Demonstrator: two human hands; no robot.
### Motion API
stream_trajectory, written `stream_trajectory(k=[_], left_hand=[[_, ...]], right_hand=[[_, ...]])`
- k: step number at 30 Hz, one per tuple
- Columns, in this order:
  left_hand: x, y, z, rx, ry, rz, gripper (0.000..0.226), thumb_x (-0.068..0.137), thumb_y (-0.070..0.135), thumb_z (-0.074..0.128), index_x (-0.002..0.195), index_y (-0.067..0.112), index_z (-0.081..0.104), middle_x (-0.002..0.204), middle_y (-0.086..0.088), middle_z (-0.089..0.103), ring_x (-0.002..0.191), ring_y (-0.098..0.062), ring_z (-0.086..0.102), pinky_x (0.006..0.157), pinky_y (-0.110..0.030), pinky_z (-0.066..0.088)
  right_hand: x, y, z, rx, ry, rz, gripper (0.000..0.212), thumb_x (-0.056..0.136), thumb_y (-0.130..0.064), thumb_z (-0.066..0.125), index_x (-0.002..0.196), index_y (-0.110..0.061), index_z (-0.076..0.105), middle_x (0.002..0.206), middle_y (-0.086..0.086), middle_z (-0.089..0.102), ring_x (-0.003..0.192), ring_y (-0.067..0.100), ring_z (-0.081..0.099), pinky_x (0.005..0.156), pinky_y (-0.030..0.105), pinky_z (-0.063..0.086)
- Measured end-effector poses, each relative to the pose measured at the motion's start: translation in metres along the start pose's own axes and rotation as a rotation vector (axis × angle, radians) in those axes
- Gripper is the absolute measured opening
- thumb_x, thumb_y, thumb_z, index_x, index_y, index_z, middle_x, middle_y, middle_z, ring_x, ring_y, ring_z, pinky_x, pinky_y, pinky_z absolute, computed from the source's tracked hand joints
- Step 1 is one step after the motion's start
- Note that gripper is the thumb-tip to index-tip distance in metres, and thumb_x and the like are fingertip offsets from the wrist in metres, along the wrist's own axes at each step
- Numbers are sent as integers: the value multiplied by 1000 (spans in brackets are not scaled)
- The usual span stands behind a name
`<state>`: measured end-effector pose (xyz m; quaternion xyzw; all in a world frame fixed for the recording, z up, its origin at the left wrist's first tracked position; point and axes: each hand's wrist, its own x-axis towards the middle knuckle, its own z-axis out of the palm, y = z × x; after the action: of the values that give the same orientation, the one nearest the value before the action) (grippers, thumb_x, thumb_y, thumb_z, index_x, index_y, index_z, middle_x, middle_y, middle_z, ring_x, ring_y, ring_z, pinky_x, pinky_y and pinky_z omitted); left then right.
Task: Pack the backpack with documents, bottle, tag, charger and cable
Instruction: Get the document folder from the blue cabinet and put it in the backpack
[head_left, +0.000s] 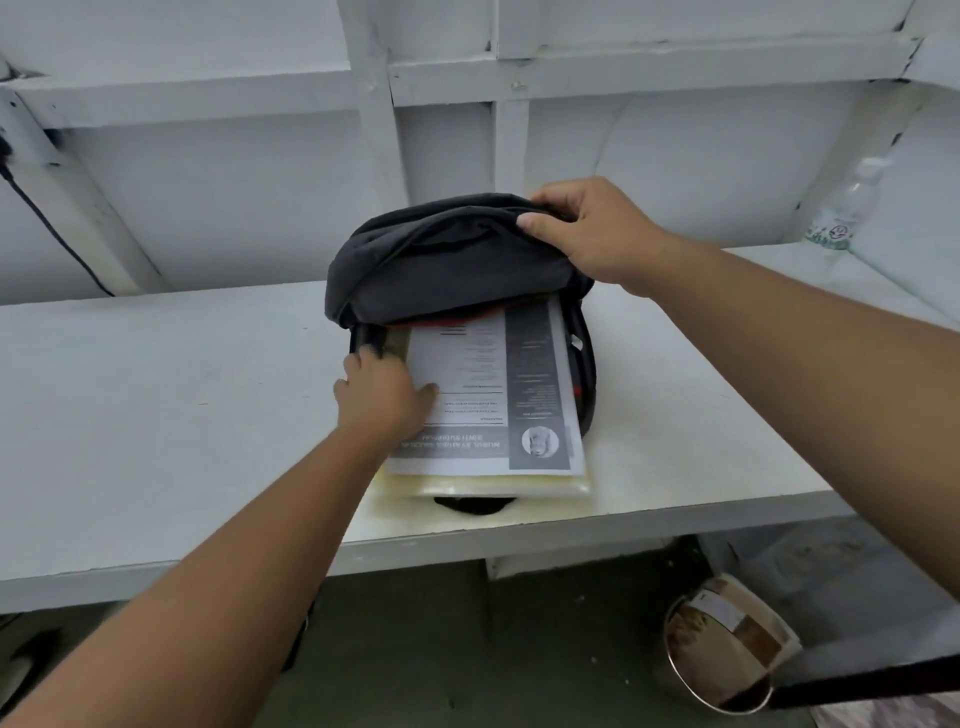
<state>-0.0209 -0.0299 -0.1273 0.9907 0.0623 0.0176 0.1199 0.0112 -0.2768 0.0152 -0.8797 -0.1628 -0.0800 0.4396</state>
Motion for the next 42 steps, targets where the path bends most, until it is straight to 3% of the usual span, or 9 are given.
stream_trajectory(k=[2, 4, 7, 10, 15, 27, 33, 39, 42], left_hand=[[-33, -2, 0, -44, 22, 301, 70, 92, 60, 58, 148, 18, 46, 151, -8, 47, 138, -30, 42, 110, -50, 40], [-71, -8, 0, -69, -83, 615, 70, 90, 67, 50, 151, 33, 43, 159, 2, 43, 146, -23, 37, 118, -48, 33], [-104, -16, 12, 34, -136, 827, 55, 98, 50, 54, 151, 37, 46, 163, 5, 39, 152, -19, 30, 122, -42, 23], [-106, -16, 20, -5, -75, 777, 46, 104, 23, 56, 150, 29, 51, 161, 3, 43, 151, -21, 35, 121, -38, 25], [-94, -12, 20, -124, -70, 752, 40, 103, 24, 59, 143, 26, 60, 155, 4, 52, 144, -21, 45, 117, -40, 35], [-29, 12, 31, 29, 30, 764, 44, 97, 2, 60, 141, 11, 62, 148, -15, 57, 137, -36, 53, 113, -46, 41], [11, 27, 35, 93, -65, 631, 49, 108, 16, 44, 156, 27, 41, 166, 2, 34, 153, -24, 28, 123, -37, 24], [24, 35, 16, 90, -134, 417, 57, 101, 44, 55, 155, 32, 41, 158, -7, 46, 140, -32, 46, 112, -41, 39], [4, 31, -8, -34, -48, 448, 61, 91, 49, 69, 147, 29, 54, 146, -6, 59, 133, -30, 54, 107, -40, 46]], right_hand=[[-2, 1, 1, 3, -3, 0, 18, 99, -28, 63, 105, -17, 75, 103, 8, 75, 90, 12, 66, 93, 38, 53], [-2, 1, 0, -2, -6, -3, 18, 99, -28, 63, 106, -17, 75, 101, 6, 75, 90, 11, 65, 93, 37, 53], [-3, 2, 0, -1, -11, -8, 17, 99, -29, 63, 104, -18, 75, 96, 1, 74, 87, 9, 64, 90, 35, 54], [-6, 4, 2, 19, -25, -7, 16, 99, -29, 63, 104, -21, 75, 99, 3, 76, 87, 7, 66, 87, 32, 54], [-11, 7, 3, 42, -42, -19, 15, 99, -27, 64, 107, -24, 75, 100, -4, 76, 86, 1, 65, 83, 20, 51], [-26, 12, 5, -4, -58, -37, 18, 98, -26, 66, 111, -18, 75, 99, -4, 74, 88, 6, 64, 89, 28, 52], [-33, 17, 7, 1, -65, -38, 14, 97, -27, 67, 108, -23, 75, 102, -7, 74, 98, 14, 68, 94, 37, 55], [-42, 28, 13, 18, -87, -22, 15, 98, -26, 66, 109, -23, 75, 100, -8, 75, 96, 12, 69, 91, 33, 56], [-46, 32, 17, 36, -78, -30, 13, 97, -27, 66, 106, -26, 75, 97, -13, 75, 92, 6, 69, 86, 26, 55]])
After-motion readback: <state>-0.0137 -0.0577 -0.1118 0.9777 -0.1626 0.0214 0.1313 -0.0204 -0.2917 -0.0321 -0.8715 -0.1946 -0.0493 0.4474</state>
